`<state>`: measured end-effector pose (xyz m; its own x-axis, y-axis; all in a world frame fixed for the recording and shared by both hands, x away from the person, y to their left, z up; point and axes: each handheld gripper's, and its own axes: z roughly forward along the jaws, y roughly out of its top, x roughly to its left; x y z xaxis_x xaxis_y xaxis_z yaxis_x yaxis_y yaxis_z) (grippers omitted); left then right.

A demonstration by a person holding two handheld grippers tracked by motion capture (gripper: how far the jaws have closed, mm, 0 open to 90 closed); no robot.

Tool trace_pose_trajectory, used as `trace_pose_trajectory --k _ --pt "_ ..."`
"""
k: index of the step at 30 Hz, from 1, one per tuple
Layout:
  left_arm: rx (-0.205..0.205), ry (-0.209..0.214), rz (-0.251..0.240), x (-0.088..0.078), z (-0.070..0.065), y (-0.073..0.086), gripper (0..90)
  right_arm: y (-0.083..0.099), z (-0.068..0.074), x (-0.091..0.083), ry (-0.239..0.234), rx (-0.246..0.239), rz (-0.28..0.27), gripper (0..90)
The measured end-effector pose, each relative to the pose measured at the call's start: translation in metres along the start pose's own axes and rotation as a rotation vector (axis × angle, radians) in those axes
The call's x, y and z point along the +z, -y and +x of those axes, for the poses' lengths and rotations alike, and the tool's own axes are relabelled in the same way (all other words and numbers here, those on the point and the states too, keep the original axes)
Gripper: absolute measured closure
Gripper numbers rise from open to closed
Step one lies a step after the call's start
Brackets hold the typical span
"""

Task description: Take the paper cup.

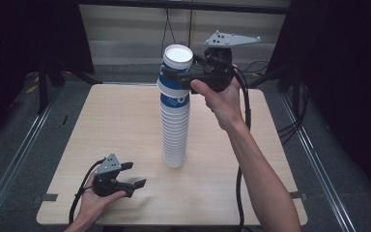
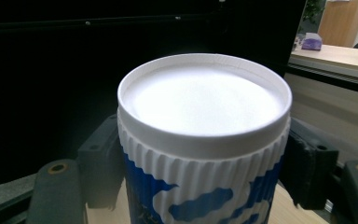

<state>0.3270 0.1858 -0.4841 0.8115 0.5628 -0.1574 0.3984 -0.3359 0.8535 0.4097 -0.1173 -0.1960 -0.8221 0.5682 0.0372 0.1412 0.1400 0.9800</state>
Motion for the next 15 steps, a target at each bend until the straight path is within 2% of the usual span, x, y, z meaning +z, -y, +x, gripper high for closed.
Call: trace_pose_trajectory --k 9,15 --pt "0.002 0.005 0.006 0.0004 0.0000 0.0000 17.8 -0.0043 0.0006 -0.0038 -0.002 0.003 -0.044 26.6" --pt "-0.003 0.004 0.007 0.0007 0.0002 0.0002 17.8 -0.0067 0.0033 -0.0044 -0.006 -0.012 -0.066 26.7"
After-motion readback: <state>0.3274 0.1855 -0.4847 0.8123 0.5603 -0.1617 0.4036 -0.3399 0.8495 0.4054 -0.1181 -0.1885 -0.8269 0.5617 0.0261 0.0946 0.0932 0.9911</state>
